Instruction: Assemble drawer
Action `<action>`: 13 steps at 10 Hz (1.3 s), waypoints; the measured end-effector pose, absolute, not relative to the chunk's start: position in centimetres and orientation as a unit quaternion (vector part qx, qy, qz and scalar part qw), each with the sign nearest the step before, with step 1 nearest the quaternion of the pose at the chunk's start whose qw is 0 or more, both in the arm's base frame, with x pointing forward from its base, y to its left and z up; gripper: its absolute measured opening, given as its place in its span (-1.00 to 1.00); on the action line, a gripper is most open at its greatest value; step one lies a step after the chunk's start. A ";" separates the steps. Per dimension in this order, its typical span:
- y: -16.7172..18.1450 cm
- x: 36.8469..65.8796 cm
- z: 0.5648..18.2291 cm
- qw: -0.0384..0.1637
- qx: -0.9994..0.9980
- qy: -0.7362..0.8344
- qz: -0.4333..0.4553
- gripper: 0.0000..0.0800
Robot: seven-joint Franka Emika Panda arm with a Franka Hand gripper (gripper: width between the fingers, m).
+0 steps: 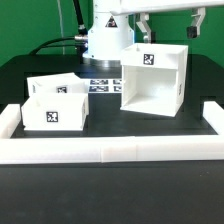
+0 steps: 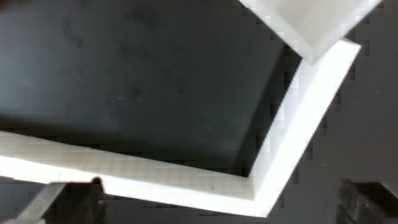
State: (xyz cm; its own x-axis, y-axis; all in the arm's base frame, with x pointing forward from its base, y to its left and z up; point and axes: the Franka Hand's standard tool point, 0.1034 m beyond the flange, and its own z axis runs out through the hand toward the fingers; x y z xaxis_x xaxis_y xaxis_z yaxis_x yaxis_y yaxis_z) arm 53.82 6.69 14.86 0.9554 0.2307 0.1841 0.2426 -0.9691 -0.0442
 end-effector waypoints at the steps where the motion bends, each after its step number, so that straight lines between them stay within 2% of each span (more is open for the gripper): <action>1: 6.8 53.8 14.8 0.037 -0.992 -0.078 -0.088 0.63; 7: 9.0 50.2 14.6 0.054 -0.972 0.223 -0.048 0.63; 11: 9.1 50.2 14.6 0.064 -0.944 0.321 -0.040 0.63; 12: 9.1 49.4 14.3 0.068 -0.927 0.368 -0.030 0.63; 13: 9.3 47.9 13.8 0.061 -0.929 0.366 -0.022 0.63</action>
Offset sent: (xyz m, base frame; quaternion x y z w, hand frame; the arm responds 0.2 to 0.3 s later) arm -0.0386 0.0049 -0.0029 -0.0225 -0.0592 0.2836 0.9569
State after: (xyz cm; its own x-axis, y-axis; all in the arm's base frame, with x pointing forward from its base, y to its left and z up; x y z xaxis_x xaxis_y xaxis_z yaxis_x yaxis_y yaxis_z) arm 47.86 9.33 13.77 0.7317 -0.6816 -0.0034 -0.6763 -0.7253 -0.1286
